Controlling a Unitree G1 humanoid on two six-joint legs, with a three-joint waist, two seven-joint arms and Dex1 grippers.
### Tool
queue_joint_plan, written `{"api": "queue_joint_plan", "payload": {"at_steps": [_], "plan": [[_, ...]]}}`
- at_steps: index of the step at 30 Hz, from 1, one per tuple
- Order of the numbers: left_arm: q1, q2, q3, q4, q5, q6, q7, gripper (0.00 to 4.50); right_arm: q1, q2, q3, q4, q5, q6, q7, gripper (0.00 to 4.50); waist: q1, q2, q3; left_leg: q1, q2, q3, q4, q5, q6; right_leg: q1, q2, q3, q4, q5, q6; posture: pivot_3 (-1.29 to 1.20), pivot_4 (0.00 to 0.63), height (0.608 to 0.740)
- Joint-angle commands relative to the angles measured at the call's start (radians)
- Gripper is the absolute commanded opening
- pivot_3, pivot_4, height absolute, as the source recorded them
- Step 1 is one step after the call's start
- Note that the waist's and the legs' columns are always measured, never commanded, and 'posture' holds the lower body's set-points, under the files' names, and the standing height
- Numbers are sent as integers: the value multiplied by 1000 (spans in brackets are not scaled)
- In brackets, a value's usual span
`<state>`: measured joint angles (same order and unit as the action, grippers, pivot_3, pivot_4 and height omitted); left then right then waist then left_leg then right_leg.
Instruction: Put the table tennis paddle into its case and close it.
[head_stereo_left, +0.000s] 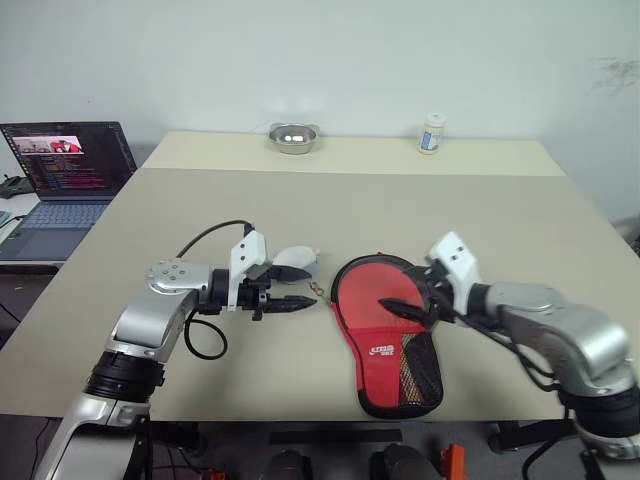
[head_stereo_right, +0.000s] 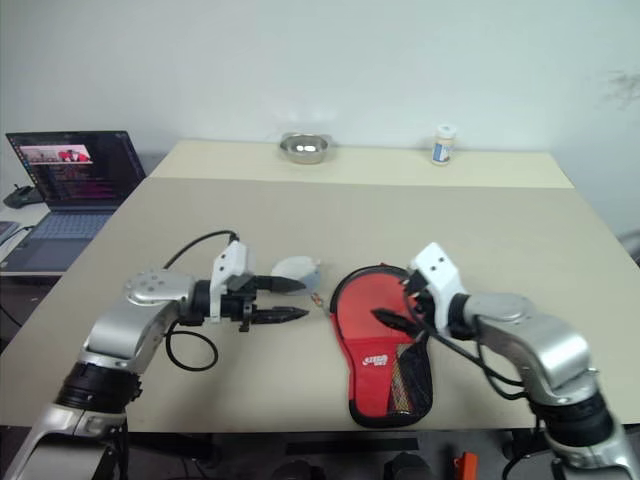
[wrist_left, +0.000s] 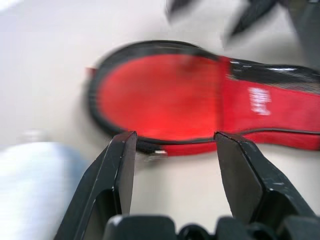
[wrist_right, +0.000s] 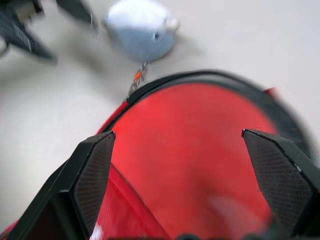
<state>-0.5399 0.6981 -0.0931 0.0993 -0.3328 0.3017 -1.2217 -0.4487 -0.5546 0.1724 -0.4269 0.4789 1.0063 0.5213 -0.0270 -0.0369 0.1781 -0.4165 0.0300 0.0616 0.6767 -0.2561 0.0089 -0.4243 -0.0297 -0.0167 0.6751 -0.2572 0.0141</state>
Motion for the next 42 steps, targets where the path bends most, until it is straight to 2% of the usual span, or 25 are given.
{"api": "queue_joint_plan", "payload": {"at_steps": [1,3,6,7,13,19,27,33,36,42], "plan": [[-29,3,39,10,-6,29,36,2839,10,36,59,34,-66,-83,-11,4485,0,0,0,0,0,0,0,0,0,0,0,0,-1,2,-3,0,150,740],[-39,-2,49,26,3,38,70,3279,9,61,86,69,-98,-110,-20,4500,0,0,0,-1,-1,0,0,0,0,0,-1,0,-1,2,-3,0,150,740],[-79,-17,69,65,7,44,124,4306,0,88,119,101,-136,-134,-20,4500,2,0,0,0,-1,0,0,0,0,0,-2,-1,0,2,-3,0,150,740],[-98,-22,71,89,19,35,145,4447,-3,91,128,105,-145,-139,-14,4500,3,0,0,0,0,-1,1,0,0,0,-2,-2,1,2,-3,0,150,740],[-223,-73,51,312,95,-60,214,4447,-28,116,133,107,-165,-140,-2,4500,2,0,0,2,0,-1,2,0,0,1,0,-2,4,-1,1,0,150,740],[-292,-114,2,516,172,-138,179,4447,-50,162,117,95,-170,-145,-6,4500,0,0,0,1,0,-1,1,0,0,0,0,-2,3,2,-3,0,150,740],[-298,-108,-15,568,189,-138,70,4447,-19,171,136,241,-275,-190,-67,4500,0,0,0,1,-1,-1,2,0,0,0,0,-2,4,2,-3,0,150,740],[-297,-116,-34,625,228,-124,55,4447,-17,181,131,260,-301,-206,-72,4500,-1,0,0,2,0,-1,2,0,0,0,0,-2,5,2,-3,0,150,740],[-292,-127,-42,652,249,-126,63,3895,-26,185,125,265,-310,-210,-76,4500,-1,0,0,2,0,-1,2,0,0,1,0,-2,5,2,-3,0,150,740],[-277,-150,-54,654,260,-101,68,1786,-11,203,136,259,-309,-213,-58,4500,-1,-1,-1,3,0,-1,2,0,0,2,0,-2,5,2,-3,0,150,740]]}}
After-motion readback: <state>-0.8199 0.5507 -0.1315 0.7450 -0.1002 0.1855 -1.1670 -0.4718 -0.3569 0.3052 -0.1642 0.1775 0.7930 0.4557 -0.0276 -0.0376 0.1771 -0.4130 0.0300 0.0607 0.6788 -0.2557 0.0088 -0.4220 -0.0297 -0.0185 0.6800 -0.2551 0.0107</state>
